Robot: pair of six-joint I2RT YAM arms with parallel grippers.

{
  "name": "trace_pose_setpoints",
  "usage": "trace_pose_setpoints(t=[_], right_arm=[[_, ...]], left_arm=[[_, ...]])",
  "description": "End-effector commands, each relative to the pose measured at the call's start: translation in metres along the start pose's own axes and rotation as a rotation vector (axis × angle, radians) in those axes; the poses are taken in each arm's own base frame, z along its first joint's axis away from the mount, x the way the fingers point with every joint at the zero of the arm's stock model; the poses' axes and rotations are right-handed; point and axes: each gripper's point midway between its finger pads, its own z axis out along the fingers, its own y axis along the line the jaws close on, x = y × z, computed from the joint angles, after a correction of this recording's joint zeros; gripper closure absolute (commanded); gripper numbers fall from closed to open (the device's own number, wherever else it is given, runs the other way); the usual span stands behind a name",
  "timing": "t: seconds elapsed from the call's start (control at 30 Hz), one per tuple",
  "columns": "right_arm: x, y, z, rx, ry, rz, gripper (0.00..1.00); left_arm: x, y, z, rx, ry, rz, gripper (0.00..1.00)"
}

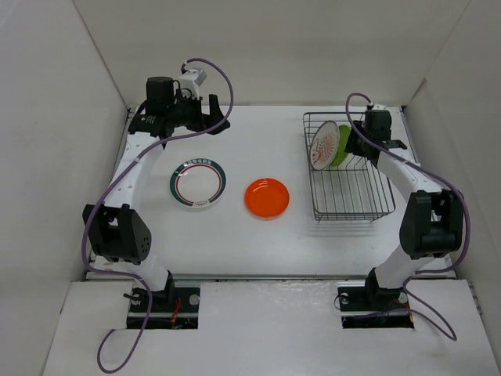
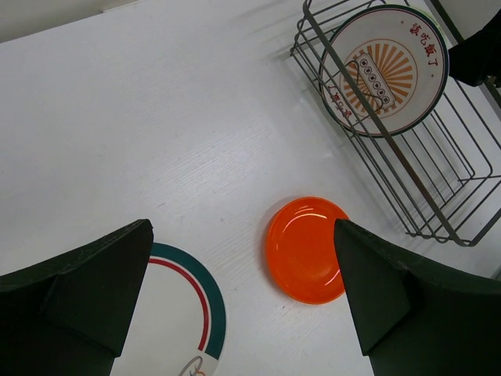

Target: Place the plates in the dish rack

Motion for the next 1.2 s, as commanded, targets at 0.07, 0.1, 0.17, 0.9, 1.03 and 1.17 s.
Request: trace_pose_setpoints(t=[0.07,0.1,0.17,0.9,1.03,1.17], right_arm=[[-0.026,-0.002,-0.006,0.035,-0.070,0.004,0.45],[-0.028,-0.006,-0.011,0.052,-0.074,0.005,0.41],[-0.040,-0.007,-0.022,0.059,-0.107,0.020,0.40],[-0.092,0.043,-0.220,-0.338,-0.414,-0.006,0.00],[-0.095,0.052,-0.251,-0.419,-0.467,-0.033,0.00],[-0.092,0.064,-0.266,-0.511,-0.466,-0.040,0.00]], left_arm=[[-0.013,-0.009,-0.004,0.040,-0.035,0.052,0.00],[-0.008,-0.010,-0.003,0.053,-0.025,0.046,0.00],[-0.008,-0.010,-0.001,0.063,-0.031,0.051,0.00],[0.131,-0.037,0.126,0.244,0.377,0.044,0.00],[0.152,-0.032,0.140,0.184,0.424,0.060,0.00],[0.167,-0.038,0.146,0.202,0.463,0.069,0.01]])
